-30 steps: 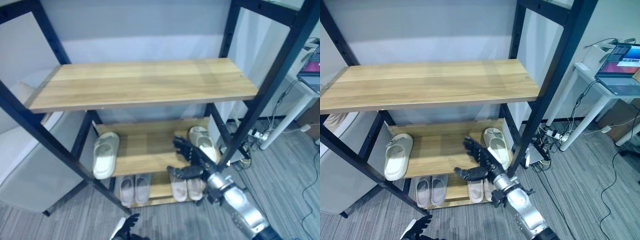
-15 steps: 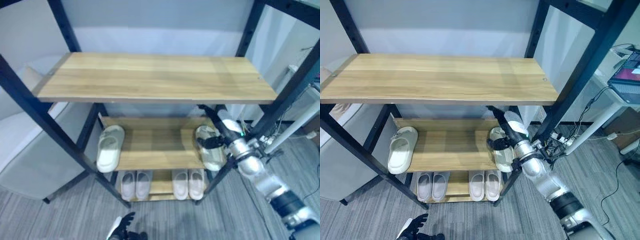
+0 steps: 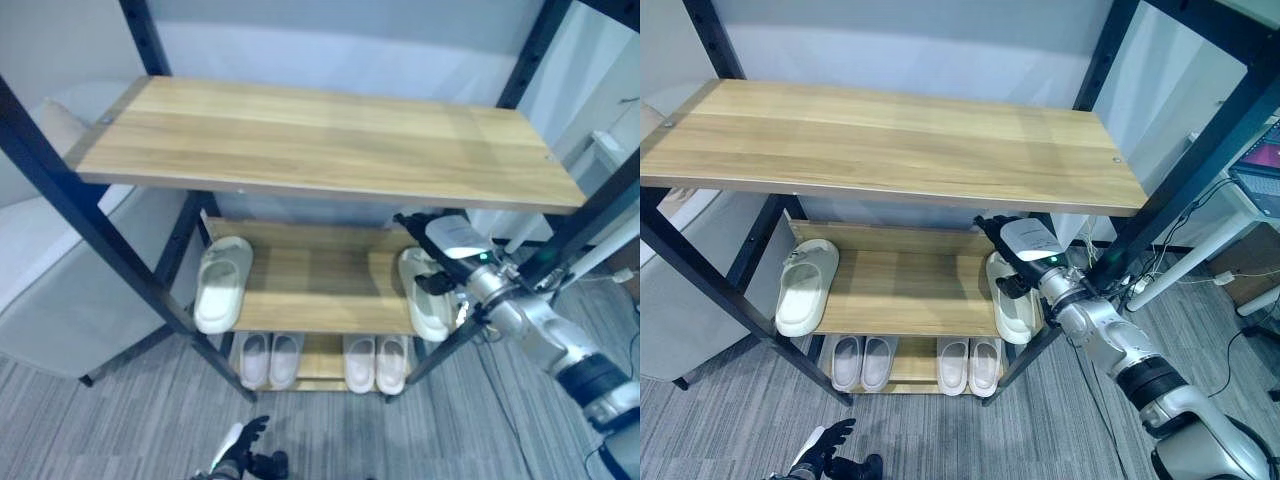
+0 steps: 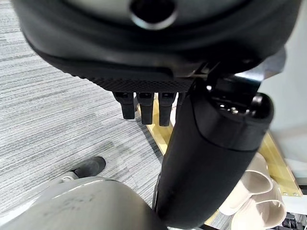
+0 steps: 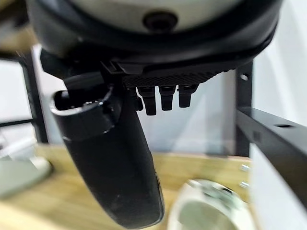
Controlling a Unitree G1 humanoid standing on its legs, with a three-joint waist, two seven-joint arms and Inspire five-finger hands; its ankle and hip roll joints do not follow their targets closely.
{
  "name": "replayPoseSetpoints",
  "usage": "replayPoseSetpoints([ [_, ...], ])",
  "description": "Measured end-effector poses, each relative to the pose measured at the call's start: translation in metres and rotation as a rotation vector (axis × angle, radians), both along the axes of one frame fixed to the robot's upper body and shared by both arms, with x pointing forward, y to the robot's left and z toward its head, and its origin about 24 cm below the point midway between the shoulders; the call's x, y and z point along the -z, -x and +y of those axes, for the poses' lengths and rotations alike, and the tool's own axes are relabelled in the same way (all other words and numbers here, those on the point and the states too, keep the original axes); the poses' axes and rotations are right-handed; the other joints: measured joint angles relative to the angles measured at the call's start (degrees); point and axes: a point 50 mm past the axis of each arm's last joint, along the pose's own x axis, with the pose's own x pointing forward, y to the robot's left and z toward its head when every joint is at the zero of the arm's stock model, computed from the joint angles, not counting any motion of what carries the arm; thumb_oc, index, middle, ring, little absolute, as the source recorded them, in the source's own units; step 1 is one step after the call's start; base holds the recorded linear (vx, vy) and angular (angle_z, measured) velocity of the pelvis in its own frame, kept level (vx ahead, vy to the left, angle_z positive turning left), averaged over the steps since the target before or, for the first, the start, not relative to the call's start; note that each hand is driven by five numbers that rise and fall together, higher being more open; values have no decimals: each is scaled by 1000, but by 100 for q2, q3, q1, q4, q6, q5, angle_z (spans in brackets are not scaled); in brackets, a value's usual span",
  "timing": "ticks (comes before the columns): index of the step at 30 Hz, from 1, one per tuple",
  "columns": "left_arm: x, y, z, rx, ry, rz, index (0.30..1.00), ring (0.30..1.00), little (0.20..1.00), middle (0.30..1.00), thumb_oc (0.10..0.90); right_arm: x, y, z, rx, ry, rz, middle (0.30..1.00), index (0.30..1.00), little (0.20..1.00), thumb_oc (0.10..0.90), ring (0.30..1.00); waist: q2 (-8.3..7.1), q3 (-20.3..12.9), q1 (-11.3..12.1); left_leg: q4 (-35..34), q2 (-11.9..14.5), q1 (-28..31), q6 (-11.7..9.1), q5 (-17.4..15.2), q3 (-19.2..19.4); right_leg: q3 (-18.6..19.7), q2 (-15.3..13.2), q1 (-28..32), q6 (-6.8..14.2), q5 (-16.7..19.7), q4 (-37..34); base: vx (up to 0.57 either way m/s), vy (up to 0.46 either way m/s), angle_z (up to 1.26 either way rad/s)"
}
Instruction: Arrange the slippers neatly on the shoe rack.
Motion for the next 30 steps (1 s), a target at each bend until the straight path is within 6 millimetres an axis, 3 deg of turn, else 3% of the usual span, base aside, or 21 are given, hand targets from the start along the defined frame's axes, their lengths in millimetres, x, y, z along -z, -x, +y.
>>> replayPoseSetpoints([
  [13,-1,-7,4,1,-15,-8,900,900,900,900,800,35,-6,-1,-2,200,136,900,900,900,800,900,-125,117,19,0,0,-150,13,14,19,46,-7,-175,19,42,-1,-2,3,-2],
  [16,-2,-9,5,-1,-19,-7,900,900,900,900,800,34,-13,2,0,216,131,900,900,900,800,900,-156,123,8,0,9,-220,13,22,40,56,0,-275,31,84,-2,-4,4,-7],
  [18,-2,-11,5,2,-19,-13,900,900,900,900,800,31,-17,1,7,221,121,822,822,822,748,822,-168,127,3,-1,11,-292,22,56,68,64,-4,-350,42,113,-4,2,8,-7],
  [20,-2,-11,6,-4,-18,-16,900,900,900,900,800,30,-21,-2,28,259,102,300,300,300,400,300,-187,139,28,-2,5,-338,8,91,89,57,-14,-386,71,112,-42,-10,9,4],
  [24,-3,-16,6,-10,-32,-30,900,900,900,900,800,19,-33,7,63,245,19,300,300,300,400,300,-199,145,-4,-1,7,-564,-2,159,-2,31,-5,-573,122,167,-42,5,5,6],
  [30,-4,-20,5,-12,-31,-37,900,900,900,900,800,2,-41,13,51,258,6,300,300,300,400,300,-222,144,178,1,-49,-585,64,207,-20,9,-47,-578,107,199,-28,8,8,5],
])
